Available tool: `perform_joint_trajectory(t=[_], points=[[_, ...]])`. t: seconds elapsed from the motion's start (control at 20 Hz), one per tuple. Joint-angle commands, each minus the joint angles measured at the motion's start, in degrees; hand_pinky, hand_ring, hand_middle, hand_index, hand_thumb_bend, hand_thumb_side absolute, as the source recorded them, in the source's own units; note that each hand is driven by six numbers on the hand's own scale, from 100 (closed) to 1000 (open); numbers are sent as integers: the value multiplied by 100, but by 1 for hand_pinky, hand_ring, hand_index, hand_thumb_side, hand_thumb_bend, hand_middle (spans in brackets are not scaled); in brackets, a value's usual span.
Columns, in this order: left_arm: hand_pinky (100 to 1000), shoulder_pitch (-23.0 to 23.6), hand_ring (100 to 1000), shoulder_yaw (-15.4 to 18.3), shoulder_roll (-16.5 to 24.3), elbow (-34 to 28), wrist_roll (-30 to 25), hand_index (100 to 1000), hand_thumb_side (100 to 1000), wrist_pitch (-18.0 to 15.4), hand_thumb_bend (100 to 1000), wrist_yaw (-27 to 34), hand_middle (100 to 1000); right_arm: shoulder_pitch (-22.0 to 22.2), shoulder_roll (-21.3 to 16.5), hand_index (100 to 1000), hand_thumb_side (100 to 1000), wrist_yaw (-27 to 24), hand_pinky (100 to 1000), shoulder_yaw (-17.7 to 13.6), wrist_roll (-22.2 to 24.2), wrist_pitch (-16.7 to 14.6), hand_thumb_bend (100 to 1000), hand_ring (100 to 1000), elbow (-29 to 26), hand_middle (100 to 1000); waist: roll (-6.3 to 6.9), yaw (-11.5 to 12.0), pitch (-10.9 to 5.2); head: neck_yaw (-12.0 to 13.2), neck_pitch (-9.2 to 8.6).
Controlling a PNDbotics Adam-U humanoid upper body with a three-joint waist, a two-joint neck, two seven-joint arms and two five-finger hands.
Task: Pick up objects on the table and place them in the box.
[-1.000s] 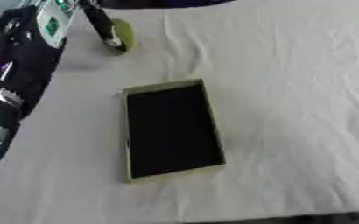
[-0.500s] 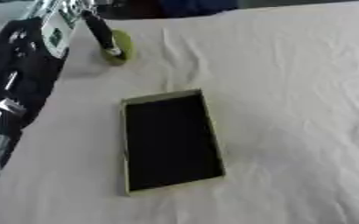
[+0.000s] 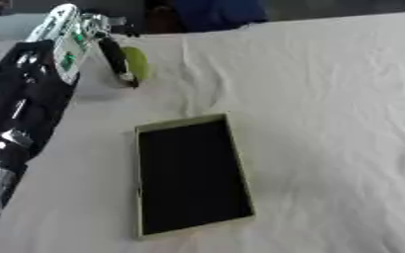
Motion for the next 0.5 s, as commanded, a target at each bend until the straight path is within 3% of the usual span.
perform_joint_trajectory(t=[0.05,0.3,0.35,0.5], points=[[933,-164,1000,98,194,-1,34,906,100,76,774,-157,873,-71,-63,820,589,32,860,-44,14,13,100,695,-92,620,-23,-13,-97,16,-65],[933,-165,1000,119,188,21,49,906,100,71,774,-197,873,-74,-59,820,589,34,860,-45,18,17,100,695,-92,620,-22,-15,-91,17,-62],[892,-166,1000,140,203,34,61,905,110,88,694,-209,870,-76,-56,820,599,36,862,-45,20,21,100,694,-92,618,-21,-18,-70,21,-43],[889,-186,1000,257,228,107,225,903,129,274,656,-298,868,-105,-35,820,602,46,862,-40,40,50,100,694,-92,618,-25,-43,-2,55,-38]])
